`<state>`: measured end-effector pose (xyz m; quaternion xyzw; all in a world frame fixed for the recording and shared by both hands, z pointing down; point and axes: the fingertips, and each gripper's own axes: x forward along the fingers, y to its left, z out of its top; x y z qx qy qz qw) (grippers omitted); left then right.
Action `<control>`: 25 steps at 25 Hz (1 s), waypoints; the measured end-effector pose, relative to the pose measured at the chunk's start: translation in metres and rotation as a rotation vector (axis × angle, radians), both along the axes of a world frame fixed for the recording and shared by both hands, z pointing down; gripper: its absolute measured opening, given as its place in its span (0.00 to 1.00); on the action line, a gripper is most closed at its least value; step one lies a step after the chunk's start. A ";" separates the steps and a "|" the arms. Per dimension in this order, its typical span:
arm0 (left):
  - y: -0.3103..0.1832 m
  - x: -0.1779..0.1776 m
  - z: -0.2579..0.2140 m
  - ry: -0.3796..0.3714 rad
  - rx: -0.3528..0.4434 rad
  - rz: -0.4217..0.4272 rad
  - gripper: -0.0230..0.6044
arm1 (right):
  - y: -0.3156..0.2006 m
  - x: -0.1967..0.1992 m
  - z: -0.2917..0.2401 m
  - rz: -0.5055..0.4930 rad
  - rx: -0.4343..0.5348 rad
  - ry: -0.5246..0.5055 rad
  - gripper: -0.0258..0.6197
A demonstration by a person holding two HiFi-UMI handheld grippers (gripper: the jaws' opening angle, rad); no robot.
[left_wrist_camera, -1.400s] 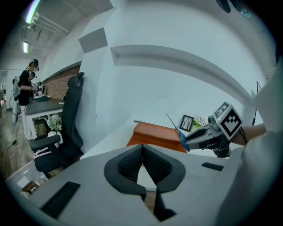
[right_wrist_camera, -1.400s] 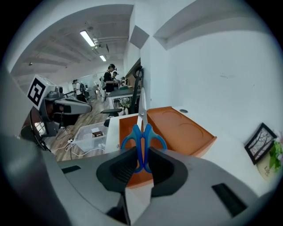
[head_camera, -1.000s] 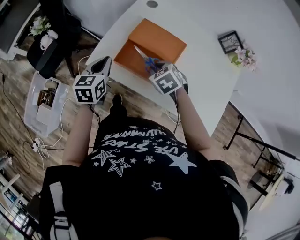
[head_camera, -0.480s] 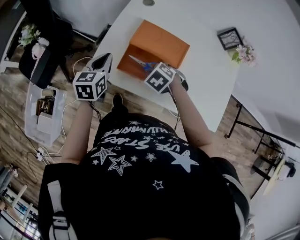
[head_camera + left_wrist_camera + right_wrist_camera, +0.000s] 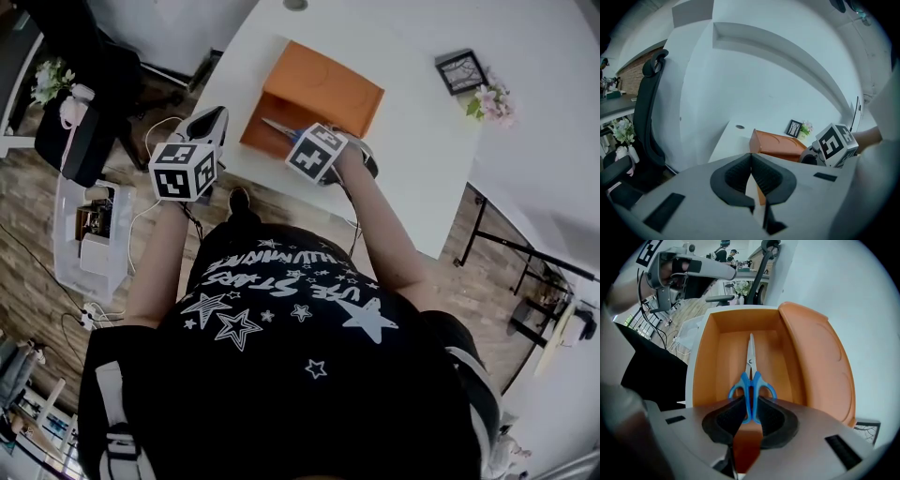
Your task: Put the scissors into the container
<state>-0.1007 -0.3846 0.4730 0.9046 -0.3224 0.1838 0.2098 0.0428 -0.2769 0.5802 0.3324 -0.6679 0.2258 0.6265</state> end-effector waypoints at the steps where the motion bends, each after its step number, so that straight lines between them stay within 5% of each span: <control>1: -0.001 0.000 0.000 0.000 -0.001 0.002 0.07 | 0.000 0.000 0.001 0.003 -0.005 0.003 0.17; 15: 0.001 -0.002 -0.001 0.009 -0.005 0.021 0.07 | 0.001 -0.002 -0.001 -0.015 0.000 0.035 0.17; 25: 0.003 -0.004 -0.006 0.029 0.015 -0.009 0.07 | 0.004 -0.003 -0.017 0.011 0.070 -0.060 0.19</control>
